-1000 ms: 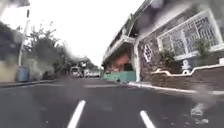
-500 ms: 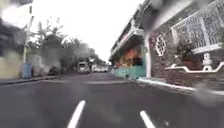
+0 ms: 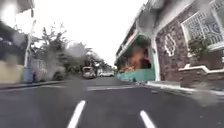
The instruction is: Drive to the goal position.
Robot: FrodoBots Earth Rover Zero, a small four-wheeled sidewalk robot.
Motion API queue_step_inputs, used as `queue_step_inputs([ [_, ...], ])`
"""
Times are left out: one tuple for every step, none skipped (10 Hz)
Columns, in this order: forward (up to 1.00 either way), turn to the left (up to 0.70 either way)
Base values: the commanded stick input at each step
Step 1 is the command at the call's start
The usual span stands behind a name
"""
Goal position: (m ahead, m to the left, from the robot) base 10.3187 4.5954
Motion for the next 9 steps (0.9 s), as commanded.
queue_step_inputs([
  [1.00,-0.34],
  [1.00,-0.09],
  [1.00,0.05],
  [1.00,0.00],
  [1.00,0.00],
  [1.00,0.00],
  [1.00,0.00],
  [1.00,0.00],
  [1.00,0.09],
])
